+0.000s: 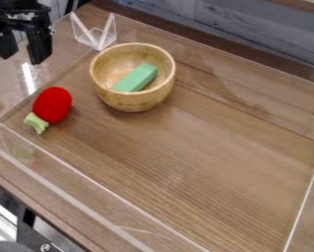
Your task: Move the red object to the right side of the table
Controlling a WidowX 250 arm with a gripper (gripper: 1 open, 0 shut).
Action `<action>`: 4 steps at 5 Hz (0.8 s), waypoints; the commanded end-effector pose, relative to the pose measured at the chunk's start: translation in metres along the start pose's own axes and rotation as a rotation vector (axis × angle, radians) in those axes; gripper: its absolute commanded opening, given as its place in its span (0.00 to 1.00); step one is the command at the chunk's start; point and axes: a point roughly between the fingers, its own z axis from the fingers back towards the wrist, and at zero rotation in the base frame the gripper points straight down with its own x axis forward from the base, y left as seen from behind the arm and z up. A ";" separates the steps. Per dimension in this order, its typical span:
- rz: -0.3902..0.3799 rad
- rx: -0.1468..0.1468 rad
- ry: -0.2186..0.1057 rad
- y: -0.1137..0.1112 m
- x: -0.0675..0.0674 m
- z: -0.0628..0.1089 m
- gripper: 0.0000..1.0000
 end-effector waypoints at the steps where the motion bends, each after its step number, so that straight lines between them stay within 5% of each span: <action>1: 0.008 0.028 -0.040 0.002 0.010 0.000 1.00; 4: -0.041 0.021 -0.005 -0.005 0.014 -0.048 1.00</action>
